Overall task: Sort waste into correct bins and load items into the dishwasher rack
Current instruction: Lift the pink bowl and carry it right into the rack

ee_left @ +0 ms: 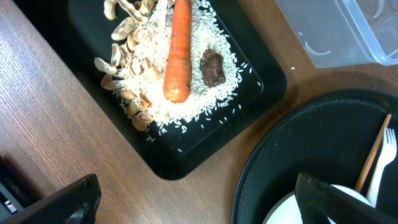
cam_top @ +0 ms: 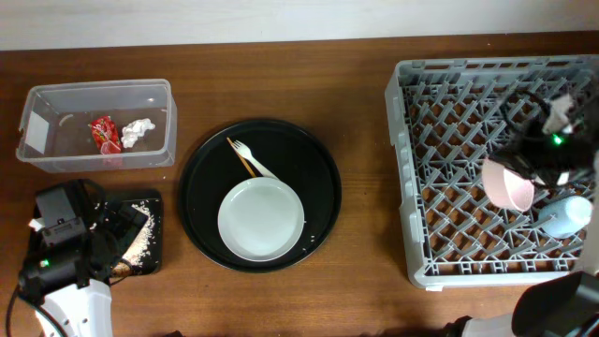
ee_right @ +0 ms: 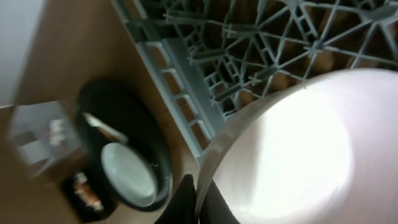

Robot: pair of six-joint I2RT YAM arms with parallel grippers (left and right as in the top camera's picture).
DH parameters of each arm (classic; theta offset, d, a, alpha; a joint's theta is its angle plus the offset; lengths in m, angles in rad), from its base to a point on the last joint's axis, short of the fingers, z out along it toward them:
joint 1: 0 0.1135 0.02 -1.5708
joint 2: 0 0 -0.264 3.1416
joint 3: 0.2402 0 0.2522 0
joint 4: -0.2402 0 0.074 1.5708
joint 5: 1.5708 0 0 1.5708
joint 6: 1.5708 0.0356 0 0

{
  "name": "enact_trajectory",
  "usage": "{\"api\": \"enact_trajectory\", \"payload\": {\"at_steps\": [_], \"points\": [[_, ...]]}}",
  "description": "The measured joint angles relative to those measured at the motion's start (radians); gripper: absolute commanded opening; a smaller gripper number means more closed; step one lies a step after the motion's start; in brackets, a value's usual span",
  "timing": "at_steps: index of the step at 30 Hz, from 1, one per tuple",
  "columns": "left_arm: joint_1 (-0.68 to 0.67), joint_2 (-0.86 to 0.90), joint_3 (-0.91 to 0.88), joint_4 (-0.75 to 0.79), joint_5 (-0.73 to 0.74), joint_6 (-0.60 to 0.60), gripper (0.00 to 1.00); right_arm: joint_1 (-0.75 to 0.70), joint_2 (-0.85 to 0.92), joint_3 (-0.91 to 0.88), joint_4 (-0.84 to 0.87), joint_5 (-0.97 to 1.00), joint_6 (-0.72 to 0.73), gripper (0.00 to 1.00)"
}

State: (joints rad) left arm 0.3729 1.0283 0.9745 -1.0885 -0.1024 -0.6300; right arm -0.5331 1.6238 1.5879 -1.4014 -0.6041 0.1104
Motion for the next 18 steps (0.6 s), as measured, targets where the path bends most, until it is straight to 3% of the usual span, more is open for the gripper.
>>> {"api": "enact_trajectory", "payload": {"at_steps": [8, 18], "points": [[0.0, 0.0, 0.0, 0.0, 0.0, 0.0, 0.99, -0.198, 0.0, -0.224, 0.028, -0.419, -0.274, 0.04], [0.0, 0.0, 0.0, 0.0, 0.0, 0.0, 0.99, -0.205, -0.001, -0.254, 0.013, -0.59, -0.386, 0.04]]}}
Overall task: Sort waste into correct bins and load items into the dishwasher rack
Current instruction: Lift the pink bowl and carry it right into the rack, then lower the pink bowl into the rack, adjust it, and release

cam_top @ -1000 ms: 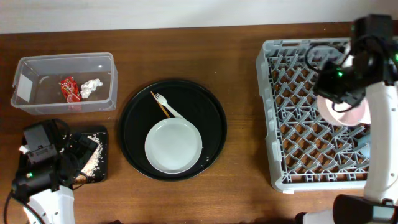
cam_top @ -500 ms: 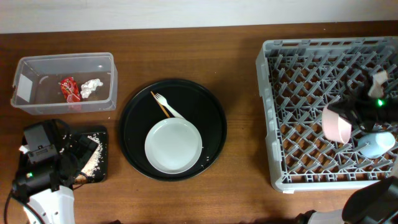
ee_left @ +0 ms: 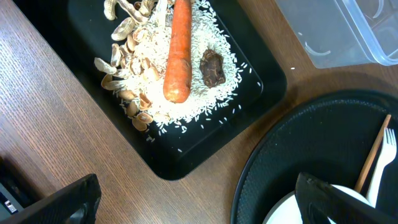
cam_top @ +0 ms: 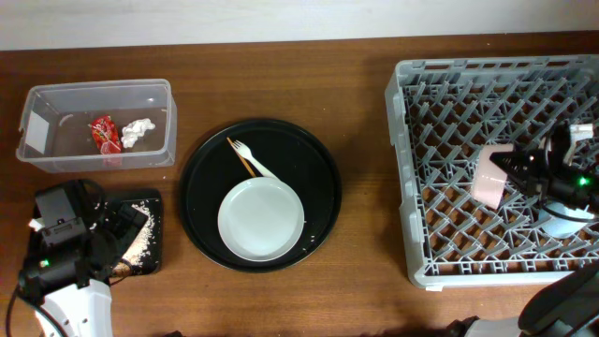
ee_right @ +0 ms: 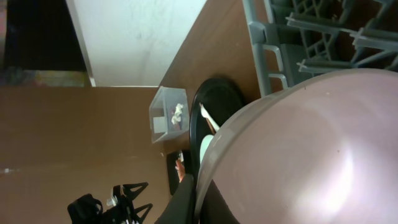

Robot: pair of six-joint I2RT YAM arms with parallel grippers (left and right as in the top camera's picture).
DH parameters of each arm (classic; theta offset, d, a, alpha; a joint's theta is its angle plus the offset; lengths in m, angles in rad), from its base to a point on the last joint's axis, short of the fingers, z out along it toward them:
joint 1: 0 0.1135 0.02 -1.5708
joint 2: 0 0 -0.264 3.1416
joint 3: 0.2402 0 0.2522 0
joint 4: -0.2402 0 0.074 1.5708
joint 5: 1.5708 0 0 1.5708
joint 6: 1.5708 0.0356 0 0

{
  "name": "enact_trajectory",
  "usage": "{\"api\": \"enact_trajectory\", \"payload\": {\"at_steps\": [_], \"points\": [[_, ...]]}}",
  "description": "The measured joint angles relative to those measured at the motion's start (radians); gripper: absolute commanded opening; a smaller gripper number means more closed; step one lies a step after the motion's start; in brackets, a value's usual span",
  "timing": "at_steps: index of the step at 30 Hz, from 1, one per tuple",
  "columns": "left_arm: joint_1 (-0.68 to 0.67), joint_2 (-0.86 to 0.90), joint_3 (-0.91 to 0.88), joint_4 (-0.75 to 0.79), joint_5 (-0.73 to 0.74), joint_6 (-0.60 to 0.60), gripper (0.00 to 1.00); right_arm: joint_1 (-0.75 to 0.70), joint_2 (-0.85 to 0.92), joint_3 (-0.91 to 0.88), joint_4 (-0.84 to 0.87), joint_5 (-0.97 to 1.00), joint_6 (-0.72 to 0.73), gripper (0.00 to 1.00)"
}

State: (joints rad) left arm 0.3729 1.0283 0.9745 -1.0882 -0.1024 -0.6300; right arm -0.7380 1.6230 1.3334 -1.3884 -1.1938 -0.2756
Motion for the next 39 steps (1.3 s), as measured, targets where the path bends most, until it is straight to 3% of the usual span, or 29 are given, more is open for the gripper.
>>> {"api": "enact_trajectory", "payload": {"at_steps": [17, 23, 31, 39], "points": [[0.0, 0.0, 0.0, 0.0, 0.0, 0.0, 0.99, 0.021, 0.032, -0.096, 0.156, 0.117, 0.003, 0.06], [0.0, 0.0, 0.0, 0.0, 0.0, 0.0, 0.99, 0.025, 0.027, -0.096, 0.194, 0.186, 0.099, 0.15], [0.0, 0.0, 0.0, 0.0, 0.0, 0.0, 0.99, 0.026, 0.027, -0.072, 0.234, 0.26, 0.215, 0.15], [0.0, 0.0, 0.0, 0.0, 0.0, 0.0, 0.99, 0.024, 0.027, 0.02, 0.218, 0.467, 0.282, 0.17]]}}
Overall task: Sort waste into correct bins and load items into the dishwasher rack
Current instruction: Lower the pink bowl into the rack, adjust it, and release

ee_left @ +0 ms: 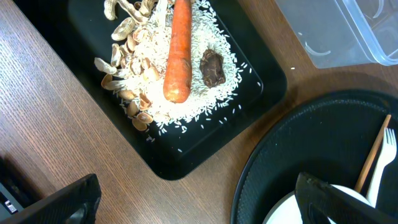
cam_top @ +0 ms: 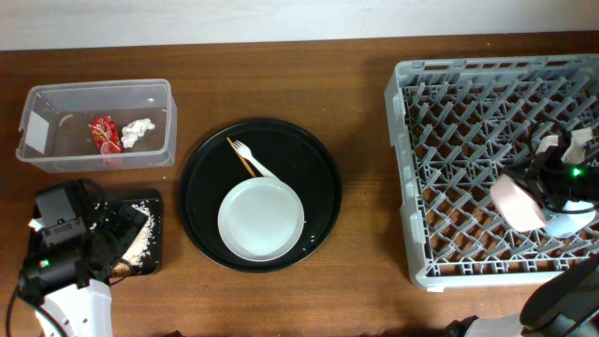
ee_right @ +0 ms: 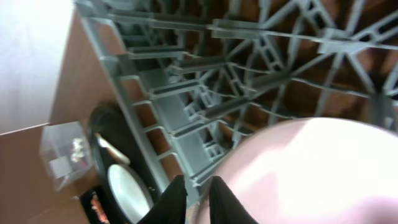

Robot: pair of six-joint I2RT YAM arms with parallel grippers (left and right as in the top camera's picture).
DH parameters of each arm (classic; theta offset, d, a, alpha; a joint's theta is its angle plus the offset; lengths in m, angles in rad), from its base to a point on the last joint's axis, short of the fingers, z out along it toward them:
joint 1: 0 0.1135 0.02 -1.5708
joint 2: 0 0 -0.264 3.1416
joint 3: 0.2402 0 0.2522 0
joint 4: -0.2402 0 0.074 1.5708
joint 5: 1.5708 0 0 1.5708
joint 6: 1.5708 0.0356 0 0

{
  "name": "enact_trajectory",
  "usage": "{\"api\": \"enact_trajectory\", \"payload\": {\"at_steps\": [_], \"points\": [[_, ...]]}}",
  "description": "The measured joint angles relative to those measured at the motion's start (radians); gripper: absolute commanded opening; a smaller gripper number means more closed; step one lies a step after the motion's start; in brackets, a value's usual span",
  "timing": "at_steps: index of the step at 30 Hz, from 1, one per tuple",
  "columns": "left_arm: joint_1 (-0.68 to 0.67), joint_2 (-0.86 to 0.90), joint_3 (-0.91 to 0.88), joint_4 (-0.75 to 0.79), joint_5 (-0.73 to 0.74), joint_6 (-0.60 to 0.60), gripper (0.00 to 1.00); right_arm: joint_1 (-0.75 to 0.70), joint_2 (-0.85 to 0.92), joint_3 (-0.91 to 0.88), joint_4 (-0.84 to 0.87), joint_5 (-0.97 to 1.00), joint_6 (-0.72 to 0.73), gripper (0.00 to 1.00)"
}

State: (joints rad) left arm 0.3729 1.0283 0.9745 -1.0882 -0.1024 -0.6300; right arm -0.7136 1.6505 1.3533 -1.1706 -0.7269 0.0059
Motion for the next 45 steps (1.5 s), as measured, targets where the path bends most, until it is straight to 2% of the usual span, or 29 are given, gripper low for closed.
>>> {"api": "enact_trajectory", "payload": {"at_steps": [5, 9, 13, 24, 25, 28, 29, 34, 39, 45], "points": [[0.0, 0.0, 0.0, 0.0, 0.0, 0.0, 0.99, 0.0, 0.0, 0.003, -0.002, 0.073, 0.025, 0.16], [0.0, 0.0, 0.0, 0.0, 0.0, 0.0, 0.99, 0.0, 0.0, 0.003, -0.023, -0.025, 0.01, 0.16], [0.0, 0.0, 0.0, 0.0, 0.0, 0.0, 0.99, 0.0, 0.0, 0.003, -0.039, -0.102, -0.01, 0.22], [0.0, 0.0, 0.0, 0.0, 0.0, 0.0, 0.99, 0.063, -0.056, 0.003, -0.018, 0.122, 0.001, 0.4], [0.0, 0.0, 0.0, 0.0, 0.0, 0.0, 0.99, 0.08, -0.082, 0.003, -0.016, 0.149, 0.008, 0.43], [0.0, 0.0, 0.0, 0.0, 0.0, 0.0, 0.99, 0.138, -0.169, 0.003, -0.017, 0.249, 0.041, 0.69], [0.0, 0.0, 0.0, 0.0, 0.0, 0.0, 0.99, 0.163, -0.198, 0.003, -0.018, 0.291, 0.061, 0.73], [0.0, 0.0, 0.0, 0.0, 0.0, 0.0, 0.99, 0.338, -0.222, 0.001, -0.006, 0.587, 0.193, 0.75], [0.0, 0.0, 0.0, 0.0, 0.0, 0.0, 0.99, 0.448, -0.163, -0.017, 0.002, 0.731, 0.29, 0.75], [0.0, 0.0, 0.0, 0.0, 0.0, 0.0, 0.99, 0.493, -0.103, -0.022, 0.005, 0.824, 0.365, 0.75]]}}
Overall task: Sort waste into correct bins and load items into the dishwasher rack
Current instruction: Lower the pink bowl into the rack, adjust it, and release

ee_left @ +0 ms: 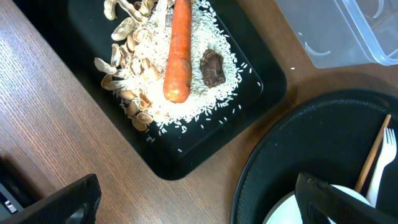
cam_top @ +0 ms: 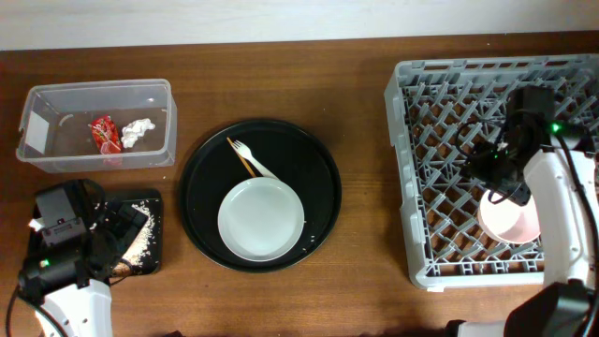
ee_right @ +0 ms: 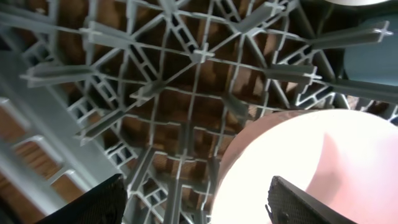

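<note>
The pink cup (cam_top: pixel 510 220) rests mouth-down in the grey dishwasher rack (cam_top: pixel 440 122), near its front right; it also shows as a pale dome (ee_right: pixel 298 168) in the right wrist view. My right gripper (cam_top: pixel 496 183) hovers just above and left of the cup, open (ee_right: pixel 202 205), holding nothing. The white plate (cam_top: pixel 261 219), white fork (cam_top: pixel 253 159) and a wooden stick (cam_top: pixel 241 157) lie on the round black tray (cam_top: pixel 201 187). My left gripper (ee_left: pixel 196 205) is open over the table by the food-waste tray (ee_left: pixel 261 81).
The black waste tray holds rice, a carrot (ee_left: pixel 178 50), peanut shells and a brown lump. A clear bin (cam_top: pixel 98 124) at the back left holds a red wrapper and crumpled white paper. The rack's upright prongs (ee_right: pixel 199 56) stand all around the cup.
My right gripper, then shut on the pink cup low in the rack, has opened and moved up and left of it. The cup now sits alone, mouth-down. The left arm is unchanged.
My right gripper held the pink cup over the rack's right side, mouth facing sideways. It then held the cup tilted lower among the prongs, then nearly down by a pale blue cup. Now the cup stands inverted in the rack and the gripper is off it.
</note>
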Robot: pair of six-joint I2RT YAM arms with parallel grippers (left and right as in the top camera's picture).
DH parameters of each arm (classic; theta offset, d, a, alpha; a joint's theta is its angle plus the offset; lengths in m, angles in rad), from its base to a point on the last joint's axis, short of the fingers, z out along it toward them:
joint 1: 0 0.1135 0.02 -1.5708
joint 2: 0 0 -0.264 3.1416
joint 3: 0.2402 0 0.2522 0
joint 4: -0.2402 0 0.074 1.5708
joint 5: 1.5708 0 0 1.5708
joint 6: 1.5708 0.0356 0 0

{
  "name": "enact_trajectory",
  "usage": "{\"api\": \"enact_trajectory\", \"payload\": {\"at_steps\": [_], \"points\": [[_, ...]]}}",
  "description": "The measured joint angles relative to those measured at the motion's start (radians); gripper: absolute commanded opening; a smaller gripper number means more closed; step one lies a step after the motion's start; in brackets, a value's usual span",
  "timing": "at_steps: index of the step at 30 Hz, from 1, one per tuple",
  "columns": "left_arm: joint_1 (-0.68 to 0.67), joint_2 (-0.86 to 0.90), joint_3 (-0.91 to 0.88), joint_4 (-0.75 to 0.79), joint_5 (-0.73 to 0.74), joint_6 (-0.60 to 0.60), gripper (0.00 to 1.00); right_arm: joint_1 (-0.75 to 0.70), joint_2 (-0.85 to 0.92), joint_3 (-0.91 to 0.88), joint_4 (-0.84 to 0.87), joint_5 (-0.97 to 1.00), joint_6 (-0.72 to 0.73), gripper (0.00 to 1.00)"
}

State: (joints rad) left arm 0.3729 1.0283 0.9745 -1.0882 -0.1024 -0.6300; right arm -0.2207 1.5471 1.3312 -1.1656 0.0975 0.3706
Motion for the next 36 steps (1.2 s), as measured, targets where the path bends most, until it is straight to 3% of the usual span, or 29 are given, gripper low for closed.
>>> {"api": "enact_trajectory", "payload": {"at_steps": [10, 15, 19, 22, 30, 36], "points": [[0.0, 0.0, 0.0, 0.0, 0.0, 0.0, 0.99, 0.0, 0.062, -0.016, -0.028, 0.023, 0.024, 0.68], [0.0, 0.0, 0.0, 0.0, 0.0, 0.0, 0.99, 0.0, 0.063, -0.077, -0.01, 0.031, 0.029, 0.46], [0.0, 0.0, 0.0, 0.0, 0.0, 0.0, 0.99, 0.0, 0.063, -0.09, -0.008, 0.034, 0.036, 0.12], [0.0, 0.0, 0.0, 0.0, 0.0, 0.0, 0.99, 0.0, 0.063, -0.09, -0.009, 0.035, 0.035, 0.04], [0.0, 0.0, 0.0, 0.0, 0.0, 0.0, 0.99, -0.002, 0.042, -0.027, -0.079, 0.006, 0.033, 0.04], [0.0, 0.0, 0.0, 0.0, 0.0, 0.0, 0.99, -0.07, -0.091, 0.04, -0.041, -0.239, -0.054, 0.04]]}}
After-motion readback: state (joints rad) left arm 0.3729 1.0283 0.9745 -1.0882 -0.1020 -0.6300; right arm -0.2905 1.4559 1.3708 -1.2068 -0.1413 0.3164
